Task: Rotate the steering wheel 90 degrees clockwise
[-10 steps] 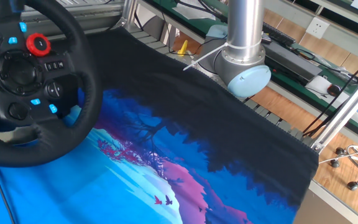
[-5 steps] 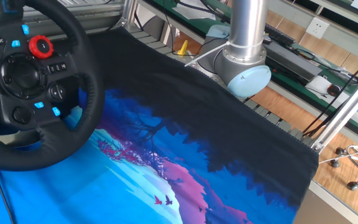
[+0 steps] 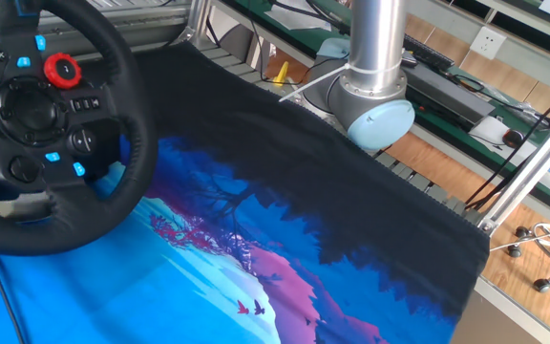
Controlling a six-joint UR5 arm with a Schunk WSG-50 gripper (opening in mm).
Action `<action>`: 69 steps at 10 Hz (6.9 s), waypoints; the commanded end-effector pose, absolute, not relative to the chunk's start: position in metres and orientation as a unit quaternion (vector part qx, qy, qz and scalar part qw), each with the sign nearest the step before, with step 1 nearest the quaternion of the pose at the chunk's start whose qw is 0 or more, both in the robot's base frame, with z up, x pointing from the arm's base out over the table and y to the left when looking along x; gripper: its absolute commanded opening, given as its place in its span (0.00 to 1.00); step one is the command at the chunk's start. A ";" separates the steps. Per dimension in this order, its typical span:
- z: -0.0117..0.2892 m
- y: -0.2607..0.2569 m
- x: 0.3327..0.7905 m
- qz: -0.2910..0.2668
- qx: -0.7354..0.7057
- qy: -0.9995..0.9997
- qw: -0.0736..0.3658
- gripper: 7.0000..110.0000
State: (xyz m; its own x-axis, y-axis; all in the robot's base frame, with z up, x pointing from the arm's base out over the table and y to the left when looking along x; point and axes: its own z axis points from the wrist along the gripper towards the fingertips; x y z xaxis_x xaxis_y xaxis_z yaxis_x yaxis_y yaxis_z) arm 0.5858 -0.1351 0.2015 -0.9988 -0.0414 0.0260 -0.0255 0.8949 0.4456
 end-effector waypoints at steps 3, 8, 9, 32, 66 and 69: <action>0.199 -0.126 0.571 -0.222 -0.014 -0.973 0.057 0.00; 0.188 -0.124 0.551 -0.216 -0.038 -0.971 0.098 0.00; 0.184 -0.116 0.552 -0.217 -0.044 -0.970 0.098 0.00; 0.221 -0.112 0.585 -0.209 0.064 -0.974 0.064 0.36; 0.213 -0.154 0.518 -0.250 0.094 -0.954 0.136 0.79; 0.220 -0.134 0.548 -0.222 0.070 -0.965 0.119 0.57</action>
